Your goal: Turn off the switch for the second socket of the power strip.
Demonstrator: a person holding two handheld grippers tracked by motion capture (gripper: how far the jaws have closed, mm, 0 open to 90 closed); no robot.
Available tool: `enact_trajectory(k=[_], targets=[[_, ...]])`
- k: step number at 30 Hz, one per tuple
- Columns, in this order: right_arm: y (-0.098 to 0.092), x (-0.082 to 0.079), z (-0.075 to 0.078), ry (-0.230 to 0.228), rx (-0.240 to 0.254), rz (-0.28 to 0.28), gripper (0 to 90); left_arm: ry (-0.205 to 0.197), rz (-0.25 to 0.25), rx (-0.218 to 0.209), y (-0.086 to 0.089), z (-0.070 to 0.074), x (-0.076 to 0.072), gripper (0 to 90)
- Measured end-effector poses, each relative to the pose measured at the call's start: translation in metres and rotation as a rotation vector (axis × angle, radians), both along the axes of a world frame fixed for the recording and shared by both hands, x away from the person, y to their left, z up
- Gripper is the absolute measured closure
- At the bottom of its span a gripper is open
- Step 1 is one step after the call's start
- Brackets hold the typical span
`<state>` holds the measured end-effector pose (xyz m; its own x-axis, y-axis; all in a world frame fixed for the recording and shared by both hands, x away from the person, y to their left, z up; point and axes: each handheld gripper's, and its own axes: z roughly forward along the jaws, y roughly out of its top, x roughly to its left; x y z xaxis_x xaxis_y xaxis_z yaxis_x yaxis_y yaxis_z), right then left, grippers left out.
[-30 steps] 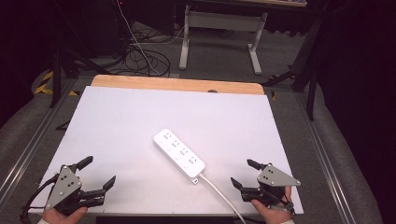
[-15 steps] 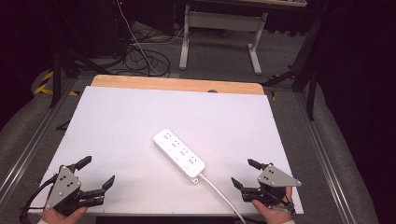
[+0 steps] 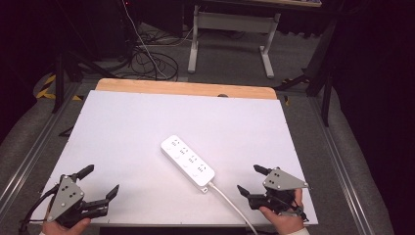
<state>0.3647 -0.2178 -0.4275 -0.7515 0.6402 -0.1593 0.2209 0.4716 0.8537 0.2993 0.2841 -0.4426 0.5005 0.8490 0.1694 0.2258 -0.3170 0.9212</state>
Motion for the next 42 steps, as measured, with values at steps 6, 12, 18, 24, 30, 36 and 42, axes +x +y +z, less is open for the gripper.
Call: enact_trajectory(k=[6, 12, 18, 24, 30, 36, 42], targets=[[0.008, 0.008, 0.014, -0.010, 0.010, 0.014, 20.2, -0.001, -0.002, 0.000, 0.001, 0.000, 0.000, 10.4], [0.019, 0.015, 0.022, -0.002, 0.016, 0.038, 20.3, -0.002, -0.004, 0.004, 0.001, 0.000, 0.000, 10.4], [0.031, 0.022, 0.028, 0.000, 0.021, 0.061, 20.7, 0.004, -0.002, 0.003, 0.000, 0.000, 0.001, 10.4], [0.039, 0.026, 0.032, 0.000, 0.028, 0.074, 20.9, 0.003, 0.002, 0.011, 0.001, -0.001, 0.001, 10.4], [0.052, 0.033, 0.037, -0.004, 0.027, 0.092, 21.1, 0.005, 0.000, 0.009, 0.001, -0.001, 0.001, 10.4], [0.065, 0.038, 0.039, -0.007, 0.023, 0.115, 21.1, 0.005, 0.000, 0.009, 0.001, -0.001, 0.001, 10.4], [0.075, 0.039, 0.042, -0.016, 0.016, 0.137, 21.8, 0.008, -0.001, 0.004, 0.000, -0.001, 0.001, 10.4]])
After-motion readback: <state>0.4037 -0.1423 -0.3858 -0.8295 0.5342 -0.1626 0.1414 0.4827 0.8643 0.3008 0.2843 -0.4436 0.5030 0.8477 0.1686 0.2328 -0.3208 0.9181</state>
